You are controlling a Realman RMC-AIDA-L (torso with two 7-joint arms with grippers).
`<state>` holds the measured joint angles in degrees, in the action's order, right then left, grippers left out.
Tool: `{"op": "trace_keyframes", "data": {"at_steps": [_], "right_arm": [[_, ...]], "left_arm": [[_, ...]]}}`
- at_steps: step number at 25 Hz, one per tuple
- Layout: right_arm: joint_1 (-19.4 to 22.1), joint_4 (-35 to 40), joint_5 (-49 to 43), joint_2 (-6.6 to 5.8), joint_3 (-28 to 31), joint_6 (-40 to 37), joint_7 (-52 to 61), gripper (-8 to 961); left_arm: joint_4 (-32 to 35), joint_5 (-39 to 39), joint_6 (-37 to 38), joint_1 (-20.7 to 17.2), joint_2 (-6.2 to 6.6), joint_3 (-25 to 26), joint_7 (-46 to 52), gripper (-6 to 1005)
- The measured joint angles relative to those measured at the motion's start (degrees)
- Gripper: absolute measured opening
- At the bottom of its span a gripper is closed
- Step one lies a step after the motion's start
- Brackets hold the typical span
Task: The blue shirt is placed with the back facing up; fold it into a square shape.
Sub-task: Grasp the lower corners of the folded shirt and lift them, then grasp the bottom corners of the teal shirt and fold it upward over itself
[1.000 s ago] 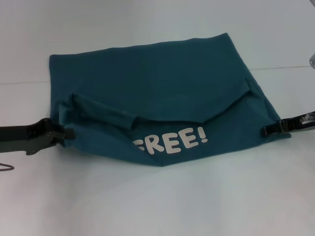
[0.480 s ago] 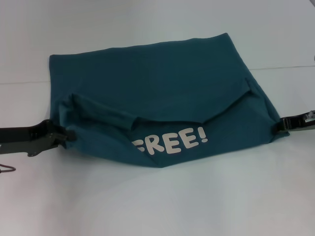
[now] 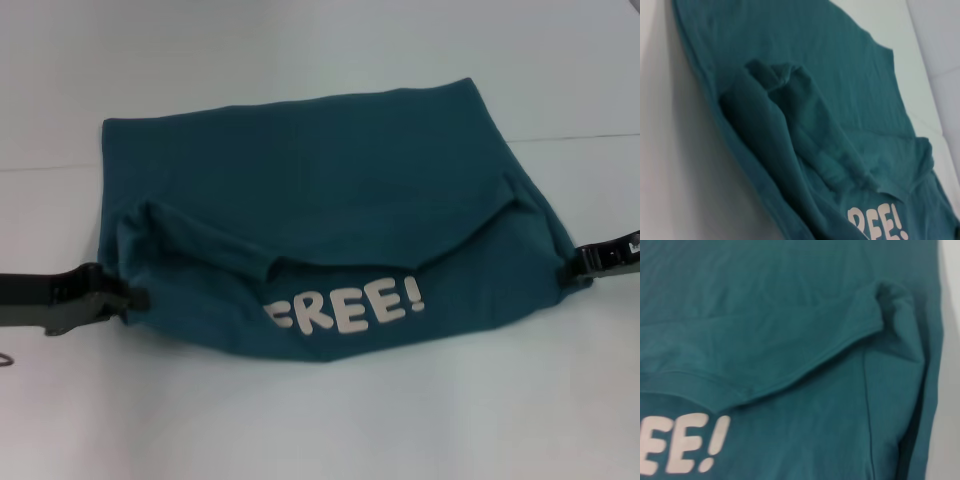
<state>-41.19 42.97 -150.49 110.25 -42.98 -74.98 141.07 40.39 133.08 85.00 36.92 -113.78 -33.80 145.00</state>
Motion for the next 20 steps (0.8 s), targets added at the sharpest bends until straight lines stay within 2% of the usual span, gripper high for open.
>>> {"op": "trace_keyframes", "data": {"at_steps": [5, 10, 15, 20], "right_arm": [[0.72, 6.14, -0.14, -0.5, 0.21, -13.61, 2.74, 56], [1.31, 9.15, 0.22, -0.4, 0.68, -28.15, 2.73, 56], [2.52, 9.14, 0.16, 0.18, 0.54, -33.38, 2.07, 56], [3.79, 9.01, 1.12, 0.14, 2.37, -35.85, 0.76, 55]], "left_arm": [[3.75, 3.4, 8.6, -1.54, 0.24, 0.2, 0.38, 49], [7.24, 4.94, 18.55, -4.19, 0.23, 0.48, 0.48, 49], [10.3, 9.89, 25.89, -6.96, -0.45, 0.52, 0.44, 49], [11.21, 11.9, 28.44, -8.87, -0.5, 1.06, -0.35, 49]]}}
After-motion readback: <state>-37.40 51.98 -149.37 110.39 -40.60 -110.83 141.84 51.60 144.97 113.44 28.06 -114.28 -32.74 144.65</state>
